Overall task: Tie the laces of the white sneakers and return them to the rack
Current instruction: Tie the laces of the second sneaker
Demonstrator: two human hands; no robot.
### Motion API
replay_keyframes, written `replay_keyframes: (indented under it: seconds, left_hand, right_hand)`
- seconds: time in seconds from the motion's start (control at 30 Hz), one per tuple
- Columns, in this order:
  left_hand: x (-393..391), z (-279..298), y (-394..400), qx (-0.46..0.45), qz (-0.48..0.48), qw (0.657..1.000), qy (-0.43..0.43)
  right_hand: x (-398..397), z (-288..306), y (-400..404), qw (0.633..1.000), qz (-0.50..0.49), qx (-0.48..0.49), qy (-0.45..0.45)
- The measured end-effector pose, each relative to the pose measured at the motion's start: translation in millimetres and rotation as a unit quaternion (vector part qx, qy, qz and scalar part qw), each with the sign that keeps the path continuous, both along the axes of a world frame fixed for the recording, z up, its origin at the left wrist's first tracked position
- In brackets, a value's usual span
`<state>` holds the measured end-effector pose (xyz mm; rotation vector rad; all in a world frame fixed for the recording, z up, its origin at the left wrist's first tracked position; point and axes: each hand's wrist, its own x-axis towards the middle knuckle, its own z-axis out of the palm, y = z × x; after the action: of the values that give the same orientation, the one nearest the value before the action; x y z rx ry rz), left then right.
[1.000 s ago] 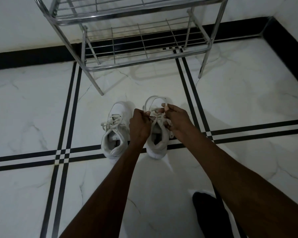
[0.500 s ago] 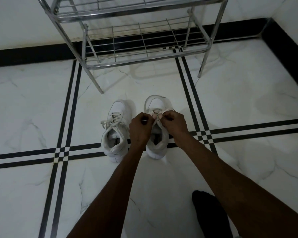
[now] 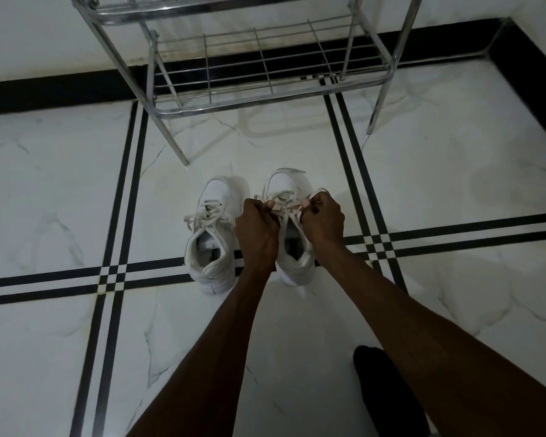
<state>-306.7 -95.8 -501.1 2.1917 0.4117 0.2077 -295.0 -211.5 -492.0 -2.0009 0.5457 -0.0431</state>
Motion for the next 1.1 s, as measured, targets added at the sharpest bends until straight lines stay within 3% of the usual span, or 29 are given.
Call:
replay_keyframes:
  seconds: [0.33, 0.4, 0.5, 0.57, 0.7, 0.8, 0.97, 1.1]
  left_hand:
    - [6.1, -1.1, 8.2, -0.046, -0.024, 0.999, 0.014]
    - [7.9, 1.5, 13.2, -0.102, -0.063, 0.993, 0.021]
    - [9.1, 17.2, 17.8, -0.287, -0.093, 0.953, 0.027]
    - [14.9, 31.5, 21.6, -0.318, -0.110, 0.942, 0.014]
    - [32.1, 55.7, 32.9, -0.206, -0.195, 0.958, -0.043]
    - [42.3, 69.0, 36.4, -0.180, -0.231, 0.954, -0.057]
    - [49.1, 55.3, 37.3, -0.219, -0.289, 0.931, 0.048]
    - [42.7, 45.6, 34.8, -0.261, -0.279, 0.920, 0.090]
  right_hand:
    - [3.6, 2.2, -2.0, 0.998, 0.023, 0.062, 0.014]
    - [7.1, 7.8, -6.0, 0.993, 0.034, 0.116, 0.019]
    - [15.0, 19.7, -14.6, 0.981, 0.029, 0.191, 0.025]
    - [19.5, 28.2, -20.0, 0.980, 0.095, 0.171, 0.026]
    - [24.4, 48.1, -22.0, 0.947, 0.299, 0.109, 0.048]
    - [33.0, 61.8, -20.1, 0.914, 0.398, 0.053, 0.064]
    - [45.9, 75.0, -24.3, 0.917, 0.397, -0.031, 0.011]
    - [48.7, 79.0, -39.7, 0.898, 0.412, -0.151, -0.039]
